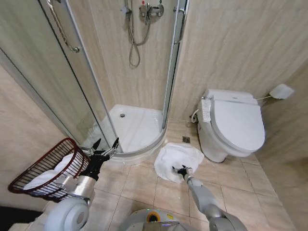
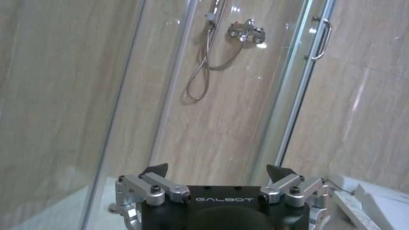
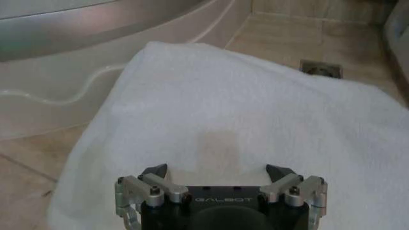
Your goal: Discard the used towel into the hamper.
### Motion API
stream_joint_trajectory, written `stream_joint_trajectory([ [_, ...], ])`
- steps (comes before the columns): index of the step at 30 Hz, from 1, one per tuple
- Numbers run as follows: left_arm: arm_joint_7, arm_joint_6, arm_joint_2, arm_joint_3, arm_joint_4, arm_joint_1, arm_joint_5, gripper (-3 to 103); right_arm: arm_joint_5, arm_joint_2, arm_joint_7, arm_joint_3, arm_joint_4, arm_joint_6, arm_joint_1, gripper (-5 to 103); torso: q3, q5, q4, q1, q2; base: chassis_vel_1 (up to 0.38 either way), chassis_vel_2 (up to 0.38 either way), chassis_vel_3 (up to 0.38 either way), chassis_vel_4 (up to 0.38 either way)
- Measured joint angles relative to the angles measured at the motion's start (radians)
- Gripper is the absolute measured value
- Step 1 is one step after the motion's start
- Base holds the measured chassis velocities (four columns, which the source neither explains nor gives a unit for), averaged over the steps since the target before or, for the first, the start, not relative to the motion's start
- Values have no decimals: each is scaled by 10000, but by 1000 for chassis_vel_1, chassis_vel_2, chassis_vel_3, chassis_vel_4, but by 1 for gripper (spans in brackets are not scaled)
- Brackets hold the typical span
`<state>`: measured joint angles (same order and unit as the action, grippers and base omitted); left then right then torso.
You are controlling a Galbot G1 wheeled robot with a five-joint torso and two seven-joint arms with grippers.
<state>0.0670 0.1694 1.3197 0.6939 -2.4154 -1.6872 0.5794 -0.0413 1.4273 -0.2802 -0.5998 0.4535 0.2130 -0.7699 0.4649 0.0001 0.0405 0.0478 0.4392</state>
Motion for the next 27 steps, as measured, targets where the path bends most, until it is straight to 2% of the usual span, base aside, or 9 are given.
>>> stream_joint_trajectory([
  [7,0,0,0,0,0,4,0,100,4,-71,112,28,-106,130,43,100,10,0,1,11,9,-140,130,145,-125],
  [14,0,0,0,0,0,4,0,100,287,-265,-622,-250,-569,-151,59,100,12,-3,-1,15,18,-80,61,31,-25],
  [18,0,0,0,0,0,2,0,100,346,-334,-752,-364,-698,-273,-26,101,11,-1,0,10,22,24,-12,-25,9],
  [24,0,0,0,0,0,2,0,100,310,-366,-753,-475,-608,-283,-226,83,15,0,1,11,26,0,0,0,0],
  [26,0,0,0,0,0,1,0,100,303,-382,-753,-477,-586,-274,-253,83,16,0,1,13,26,0,0,0,0],
  [27,0,0,0,0,0,2,0,100,298,-406,-753,-478,-571,-260,-280,79,17,0,0,14,26,0,0,0,0],
])
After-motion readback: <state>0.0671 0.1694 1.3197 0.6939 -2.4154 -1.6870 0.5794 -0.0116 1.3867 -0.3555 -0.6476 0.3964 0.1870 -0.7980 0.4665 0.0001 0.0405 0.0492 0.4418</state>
